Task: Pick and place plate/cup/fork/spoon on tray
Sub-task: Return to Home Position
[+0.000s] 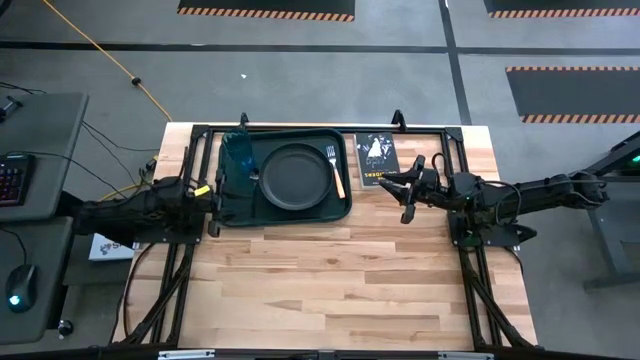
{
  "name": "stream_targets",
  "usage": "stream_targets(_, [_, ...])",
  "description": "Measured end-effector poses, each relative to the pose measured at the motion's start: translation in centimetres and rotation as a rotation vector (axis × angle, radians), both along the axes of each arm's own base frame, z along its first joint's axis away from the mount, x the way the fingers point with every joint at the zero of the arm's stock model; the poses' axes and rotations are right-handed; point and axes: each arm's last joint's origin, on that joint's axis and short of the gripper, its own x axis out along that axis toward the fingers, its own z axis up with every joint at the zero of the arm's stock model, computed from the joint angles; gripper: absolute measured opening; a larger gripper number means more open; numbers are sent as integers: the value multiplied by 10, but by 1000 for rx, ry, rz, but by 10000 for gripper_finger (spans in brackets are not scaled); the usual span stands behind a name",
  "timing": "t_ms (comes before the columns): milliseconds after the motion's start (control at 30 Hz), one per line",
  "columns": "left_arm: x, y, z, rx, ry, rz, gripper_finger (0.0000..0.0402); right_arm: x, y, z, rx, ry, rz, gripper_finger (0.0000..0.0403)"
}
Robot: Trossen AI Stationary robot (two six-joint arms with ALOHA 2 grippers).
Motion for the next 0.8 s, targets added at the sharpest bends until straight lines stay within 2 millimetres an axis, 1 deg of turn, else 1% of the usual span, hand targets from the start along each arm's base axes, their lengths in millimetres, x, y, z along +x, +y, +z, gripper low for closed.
stream_targets(100, [0, 0, 0, 8, -7, 7, 165, 0, 0, 0, 1, -1, 1, 97])
stream_targets(233, [6, 1, -17, -1, -28, 15, 165, 0, 0, 0, 3, -1, 1, 97])
stream_targets(267, [7, 1, -17, -10, -59, 18, 165, 0, 0, 0, 3, -2, 1, 97])
stream_targets(300, [8, 1, -18, -6, -53, 19, 165, 0, 0, 0, 3, -2, 1, 97])
stream_targets(533, [7, 2, -17, -19, -63, 42, 165, 0, 0, 1, 3, -8, 3, 97])
stream_targets(633, [7, 4, -17, -30, -68, 85, 165, 0, 0, 1, 2, -12, 3, 97])
stream_targets(733, [7, 5, -18, -58, -57, 128, 165, -6, 1, 6, 20, -49, 32, 97])
stream_targets(800, [7, 5, -18, -58, -58, 130, 165, -15, 2, 11, 14, -67, 83, 97])
